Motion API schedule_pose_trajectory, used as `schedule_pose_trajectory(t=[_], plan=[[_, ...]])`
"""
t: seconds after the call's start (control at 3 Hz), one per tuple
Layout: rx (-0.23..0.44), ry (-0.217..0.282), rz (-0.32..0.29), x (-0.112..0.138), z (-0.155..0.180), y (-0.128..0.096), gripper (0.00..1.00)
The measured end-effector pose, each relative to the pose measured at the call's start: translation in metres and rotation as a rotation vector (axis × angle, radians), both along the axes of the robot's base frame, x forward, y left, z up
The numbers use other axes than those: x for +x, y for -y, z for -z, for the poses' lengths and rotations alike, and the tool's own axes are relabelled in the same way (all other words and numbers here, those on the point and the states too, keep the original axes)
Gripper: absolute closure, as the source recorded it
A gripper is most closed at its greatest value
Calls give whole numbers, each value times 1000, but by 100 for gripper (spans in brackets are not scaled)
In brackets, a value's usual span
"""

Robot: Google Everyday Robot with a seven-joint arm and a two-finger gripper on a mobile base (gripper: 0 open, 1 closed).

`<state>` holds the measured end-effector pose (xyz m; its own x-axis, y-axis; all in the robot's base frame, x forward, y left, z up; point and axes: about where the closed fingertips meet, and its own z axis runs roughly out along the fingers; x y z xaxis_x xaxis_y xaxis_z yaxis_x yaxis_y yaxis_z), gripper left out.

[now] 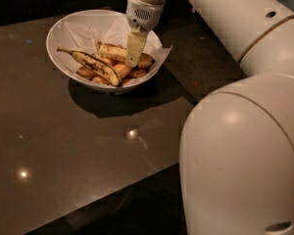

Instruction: Pick banana from white bowl

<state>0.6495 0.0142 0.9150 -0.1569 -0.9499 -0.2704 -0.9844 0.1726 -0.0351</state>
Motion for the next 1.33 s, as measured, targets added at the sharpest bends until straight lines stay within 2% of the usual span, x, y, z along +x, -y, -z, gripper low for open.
schedule_pose_trajectory(t=[0.67,1.0,1.33], plan=[[0,0,0,0,0,0,94],[0,0,0,0,0,0,100],[23,79,6,-4,-18,1,100]])
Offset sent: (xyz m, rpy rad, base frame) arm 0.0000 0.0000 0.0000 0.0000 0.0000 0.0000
